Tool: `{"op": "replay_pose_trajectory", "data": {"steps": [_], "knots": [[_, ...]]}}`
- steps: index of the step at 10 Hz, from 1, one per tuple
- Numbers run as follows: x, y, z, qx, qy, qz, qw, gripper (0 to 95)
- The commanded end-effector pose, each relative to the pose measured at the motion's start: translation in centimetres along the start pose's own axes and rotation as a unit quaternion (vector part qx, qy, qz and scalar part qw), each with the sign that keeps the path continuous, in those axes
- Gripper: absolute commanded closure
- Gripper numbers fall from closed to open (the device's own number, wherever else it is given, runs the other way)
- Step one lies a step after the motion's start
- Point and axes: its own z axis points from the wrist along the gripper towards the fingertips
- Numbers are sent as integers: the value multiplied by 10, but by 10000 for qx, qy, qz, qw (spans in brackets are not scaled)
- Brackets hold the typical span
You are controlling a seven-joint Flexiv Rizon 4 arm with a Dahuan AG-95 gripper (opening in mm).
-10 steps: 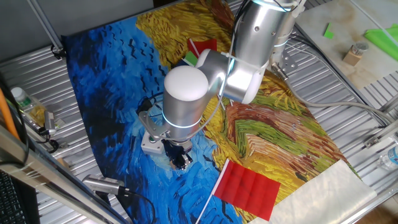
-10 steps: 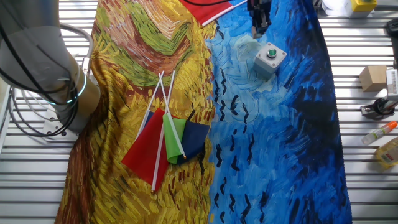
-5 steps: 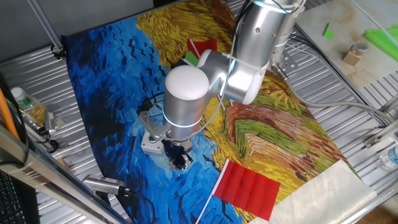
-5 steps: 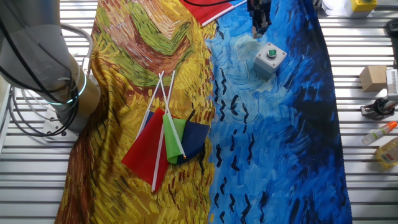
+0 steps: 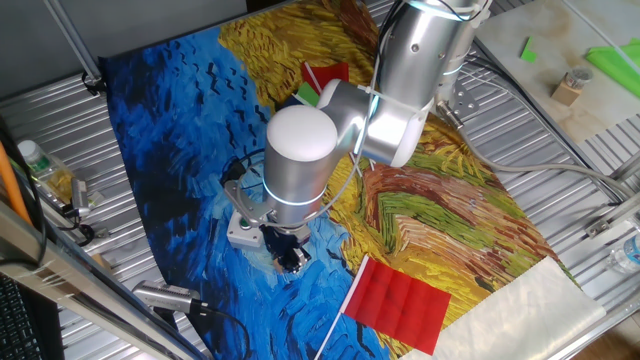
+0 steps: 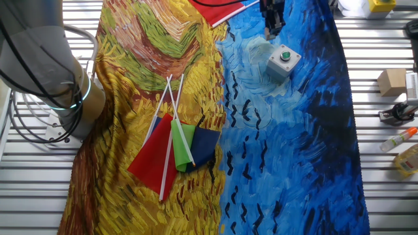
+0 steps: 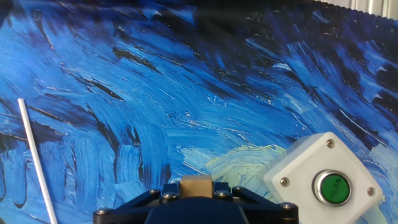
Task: Pick up the small block on the left and move it to the right
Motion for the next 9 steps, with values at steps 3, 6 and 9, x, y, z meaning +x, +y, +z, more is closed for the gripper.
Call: {"op": "replay_pose_trajectory", "data": {"steps": [3,6,9], "knots": [[0,0,0,-16,-23,-35,10000,760],[0,0,0,-44,-68,-86,9999,570],[0,0,-1,-54,-77,-93,9999,570]]}}
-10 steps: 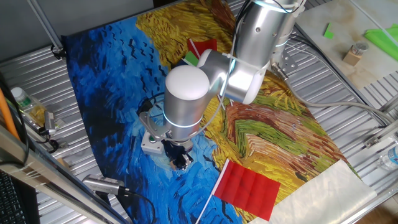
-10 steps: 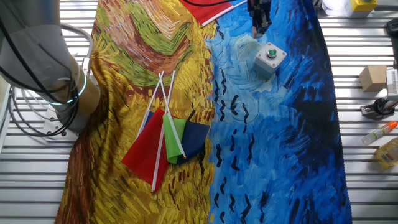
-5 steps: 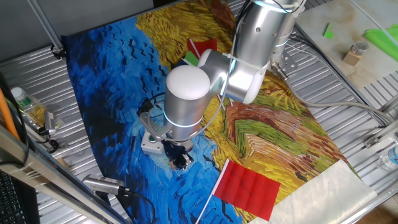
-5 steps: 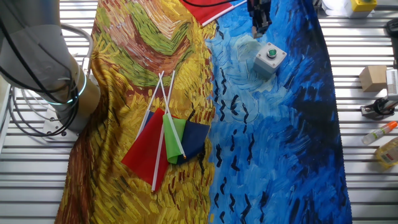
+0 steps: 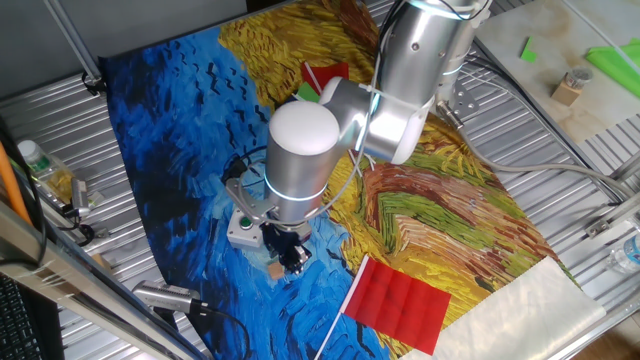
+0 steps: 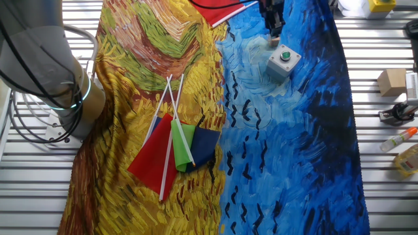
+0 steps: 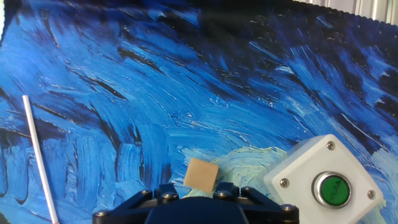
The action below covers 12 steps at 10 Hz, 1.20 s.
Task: Pick up the small block on the left and move it to the right
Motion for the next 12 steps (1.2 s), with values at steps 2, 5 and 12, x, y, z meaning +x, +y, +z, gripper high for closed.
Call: {"op": "replay_pose_trajectory", "data": {"steps": [2,5,12], "knots": [[-2,-1,-2,31,10,-35,10000,570],[-8,-6,-15,27,23,-78,10000,570],[-27,-26,-97,66,193,-185,9996,570]]}}
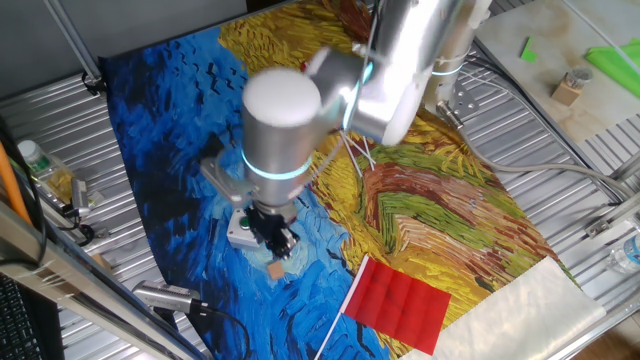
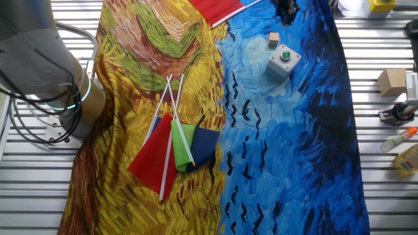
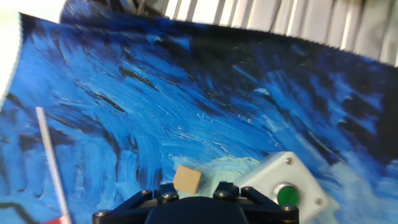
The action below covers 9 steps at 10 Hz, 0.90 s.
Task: Pick up the small block on the left and move it to the right
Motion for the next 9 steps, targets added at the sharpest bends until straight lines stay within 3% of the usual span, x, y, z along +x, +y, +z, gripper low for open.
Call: {"op": "replay_pose_trajectory", "data": {"steps": [1,2,3,4,5,6,7,9], "knots": [[-2,-3,-14,42,27,67,10000,570],[-1,-6,-24,57,60,65,9999,570],[1,-7,-31,56,76,84,9999,760],[3,-10,-35,56,81,76,9999,760],[5,-12,-39,50,118,85,9999,950],[6,-15,-43,6,211,104,9997,950],[8,-19,-50,-83,396,43,9992,950],[12,-28,-62,-159,443,-52,9989,950]]}}
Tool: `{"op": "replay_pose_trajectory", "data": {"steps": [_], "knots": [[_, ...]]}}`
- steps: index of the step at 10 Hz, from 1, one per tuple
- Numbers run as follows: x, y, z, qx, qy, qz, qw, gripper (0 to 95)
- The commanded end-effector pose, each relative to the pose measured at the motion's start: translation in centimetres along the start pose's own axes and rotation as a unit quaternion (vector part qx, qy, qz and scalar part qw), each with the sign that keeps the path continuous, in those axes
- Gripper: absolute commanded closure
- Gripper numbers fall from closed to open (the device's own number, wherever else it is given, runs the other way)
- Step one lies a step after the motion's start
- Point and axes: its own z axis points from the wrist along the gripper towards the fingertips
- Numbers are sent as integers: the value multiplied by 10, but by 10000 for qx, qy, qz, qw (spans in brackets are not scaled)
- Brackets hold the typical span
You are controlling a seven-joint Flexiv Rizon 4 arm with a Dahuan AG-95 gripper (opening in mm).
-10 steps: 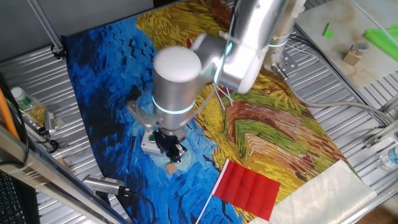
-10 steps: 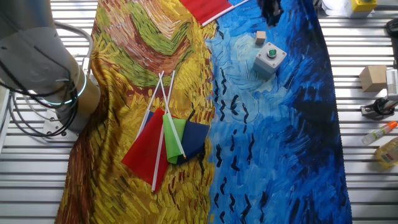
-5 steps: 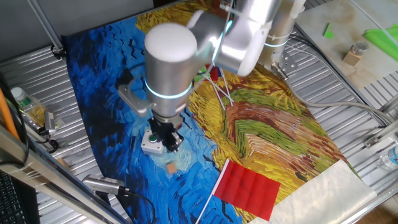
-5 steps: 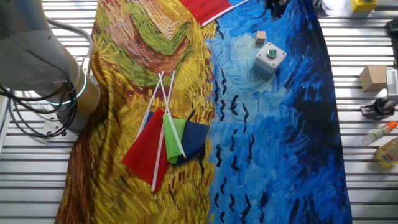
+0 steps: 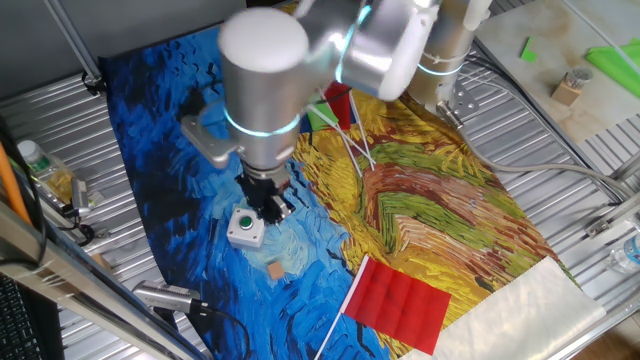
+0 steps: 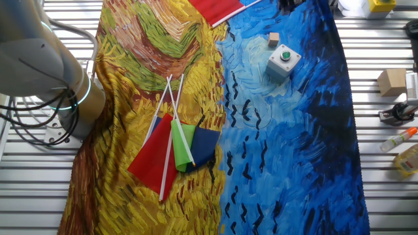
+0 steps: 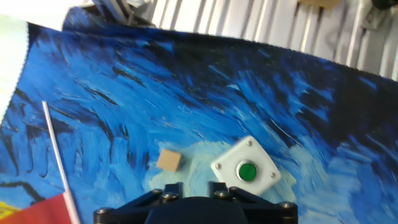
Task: Pick up the small block on the left and move it to the right
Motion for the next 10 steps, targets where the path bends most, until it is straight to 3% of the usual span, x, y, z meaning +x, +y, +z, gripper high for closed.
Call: {"op": "replay_pose_trajectory", "data": {"steps": [1,3,7,10], "knots": [[3,-5,-5,-22,54,-128,9999,950],[3,-6,-6,-4,121,-214,9997,950],[3,-4,-9,-91,-2,-168,9998,950],[4,-3,-12,-198,-9,-121,9997,950]]}}
